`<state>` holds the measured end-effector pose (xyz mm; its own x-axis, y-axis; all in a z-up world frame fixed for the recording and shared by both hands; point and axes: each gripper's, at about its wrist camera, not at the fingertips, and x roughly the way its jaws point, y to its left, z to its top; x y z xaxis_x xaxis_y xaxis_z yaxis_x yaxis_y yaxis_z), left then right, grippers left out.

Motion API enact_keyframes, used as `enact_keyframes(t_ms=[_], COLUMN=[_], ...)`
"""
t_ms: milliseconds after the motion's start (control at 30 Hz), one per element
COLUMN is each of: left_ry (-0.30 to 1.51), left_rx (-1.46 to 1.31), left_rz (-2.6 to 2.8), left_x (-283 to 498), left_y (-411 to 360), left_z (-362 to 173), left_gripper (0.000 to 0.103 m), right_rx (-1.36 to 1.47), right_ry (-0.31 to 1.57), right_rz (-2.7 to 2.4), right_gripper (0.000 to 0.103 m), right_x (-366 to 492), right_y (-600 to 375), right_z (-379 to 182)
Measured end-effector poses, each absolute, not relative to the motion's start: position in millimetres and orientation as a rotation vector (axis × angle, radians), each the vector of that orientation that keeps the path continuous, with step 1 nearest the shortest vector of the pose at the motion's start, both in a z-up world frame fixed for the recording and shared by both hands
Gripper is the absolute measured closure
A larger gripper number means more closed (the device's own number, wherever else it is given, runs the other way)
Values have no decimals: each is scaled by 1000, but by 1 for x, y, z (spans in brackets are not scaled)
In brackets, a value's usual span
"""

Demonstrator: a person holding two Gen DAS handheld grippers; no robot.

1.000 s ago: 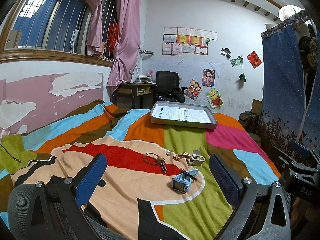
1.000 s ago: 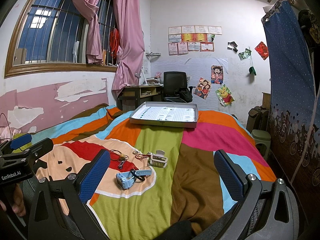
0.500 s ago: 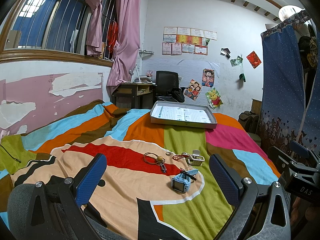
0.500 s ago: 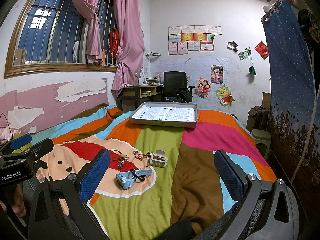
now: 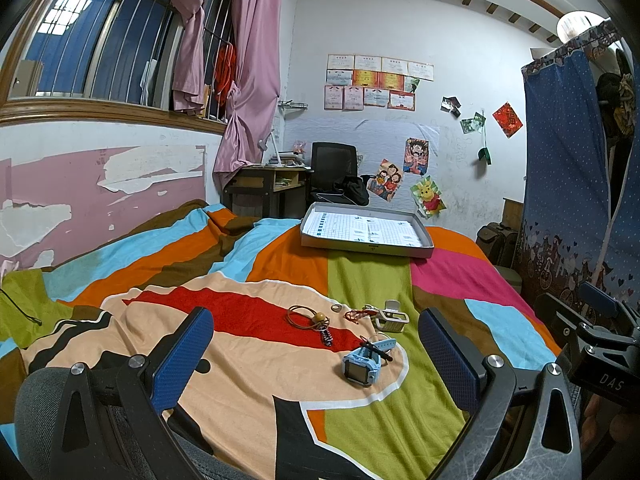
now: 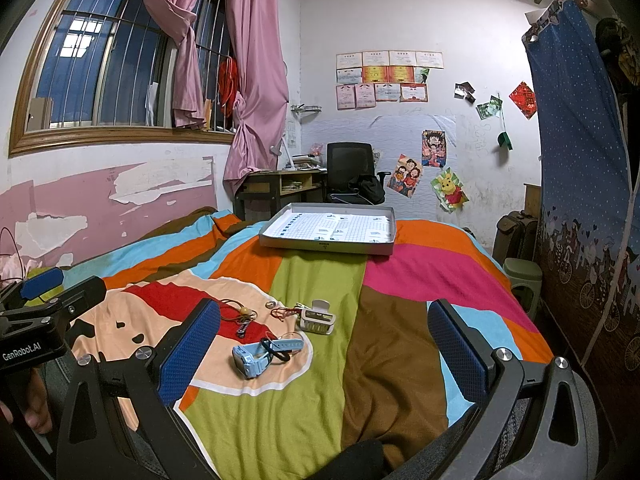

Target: Organize jewelry

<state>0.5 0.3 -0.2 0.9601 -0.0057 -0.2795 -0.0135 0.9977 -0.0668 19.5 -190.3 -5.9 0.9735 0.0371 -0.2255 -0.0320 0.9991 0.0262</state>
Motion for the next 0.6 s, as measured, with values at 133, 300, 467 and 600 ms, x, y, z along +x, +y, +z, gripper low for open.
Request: enact_keyframes(t_ms=[133,300,467,600], left_ry=[283,283,283,285], left_rx=[-68,-69,-69,-71], left_rz=[4,4,4,2], left_x=[1,1,0,1], left_y=[0,0,0,0], left_z=[0,0,0,0], left_gripper=[0,0,0,0], right_rx=[23,24,24,25], right_ry=[229,228,228,228], right_rz=[35,35,35,34], right_gripper=[1,1,1,1], right_x=[20,20,20,20], right_y=[-190,-191,-191,-192], right_z=[-6,-6,-6,-6])
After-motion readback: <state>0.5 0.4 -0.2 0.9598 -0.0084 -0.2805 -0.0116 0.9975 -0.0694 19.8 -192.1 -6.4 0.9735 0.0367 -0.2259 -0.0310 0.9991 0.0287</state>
